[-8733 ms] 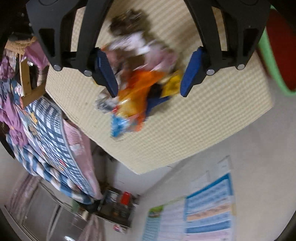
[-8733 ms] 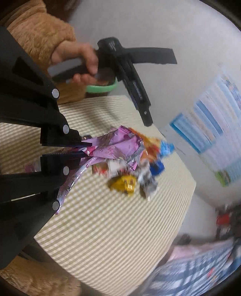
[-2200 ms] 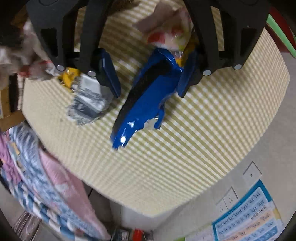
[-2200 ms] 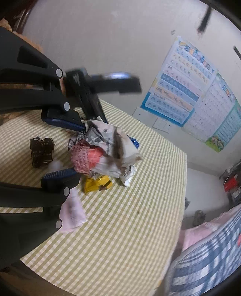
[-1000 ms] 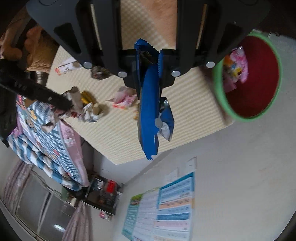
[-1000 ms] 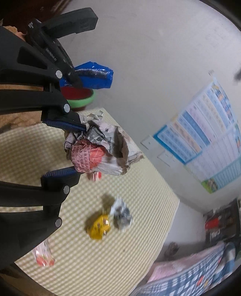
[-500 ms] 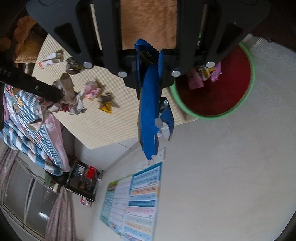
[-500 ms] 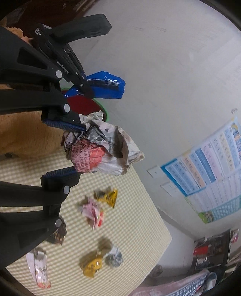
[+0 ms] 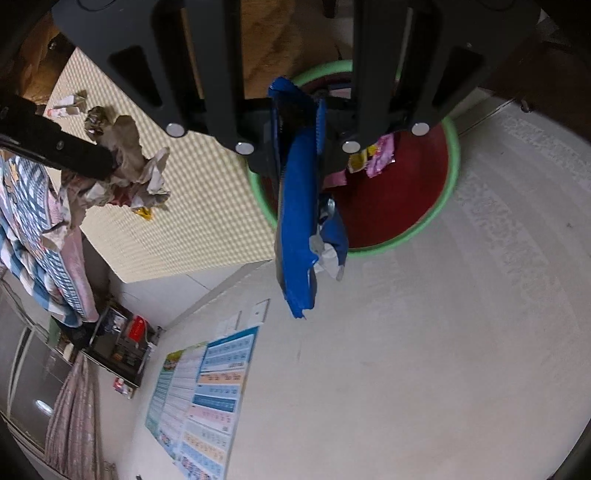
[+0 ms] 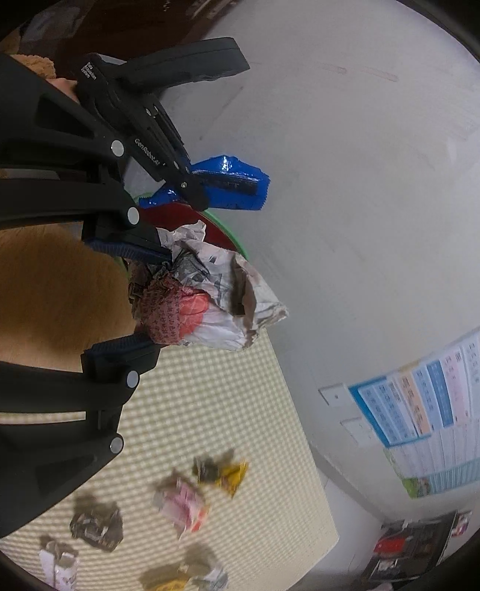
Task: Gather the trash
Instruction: 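Carry the blue wrapper and crumpled paper over the bin and open both tools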
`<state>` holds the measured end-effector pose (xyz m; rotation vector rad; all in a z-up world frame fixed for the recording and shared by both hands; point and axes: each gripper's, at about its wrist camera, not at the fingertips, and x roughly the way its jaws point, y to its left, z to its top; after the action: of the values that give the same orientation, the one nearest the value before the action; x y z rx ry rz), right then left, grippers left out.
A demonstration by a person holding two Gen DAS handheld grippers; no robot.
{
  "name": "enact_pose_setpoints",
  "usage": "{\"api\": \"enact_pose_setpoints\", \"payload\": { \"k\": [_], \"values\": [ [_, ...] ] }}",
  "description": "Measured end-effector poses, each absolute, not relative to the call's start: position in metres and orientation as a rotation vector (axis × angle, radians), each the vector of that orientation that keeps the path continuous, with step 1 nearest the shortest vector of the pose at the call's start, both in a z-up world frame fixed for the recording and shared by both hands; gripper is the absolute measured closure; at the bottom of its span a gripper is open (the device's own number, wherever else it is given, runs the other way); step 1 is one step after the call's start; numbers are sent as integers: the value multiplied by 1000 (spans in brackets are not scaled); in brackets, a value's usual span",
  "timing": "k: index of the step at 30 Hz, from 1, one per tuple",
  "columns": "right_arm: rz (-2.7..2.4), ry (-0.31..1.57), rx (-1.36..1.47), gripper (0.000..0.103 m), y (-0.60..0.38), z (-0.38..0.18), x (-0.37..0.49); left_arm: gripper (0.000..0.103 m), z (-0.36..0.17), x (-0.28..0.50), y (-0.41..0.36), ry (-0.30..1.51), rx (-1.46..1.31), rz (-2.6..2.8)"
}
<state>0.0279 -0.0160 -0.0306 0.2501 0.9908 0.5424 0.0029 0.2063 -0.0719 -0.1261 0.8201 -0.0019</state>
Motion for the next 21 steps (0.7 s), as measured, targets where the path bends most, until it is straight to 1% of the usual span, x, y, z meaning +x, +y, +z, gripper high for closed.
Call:
{"api": "enact_pose_setpoints", "payload": {
  "k": [7,21],
  "values": [
    [576,1015,202,67,17,-37,39,89,-86,4,234,850,-154,47],
    [622,1090,131,67,70,-64,73,89,-119,10,263,928,-179,119]
  ]
}}
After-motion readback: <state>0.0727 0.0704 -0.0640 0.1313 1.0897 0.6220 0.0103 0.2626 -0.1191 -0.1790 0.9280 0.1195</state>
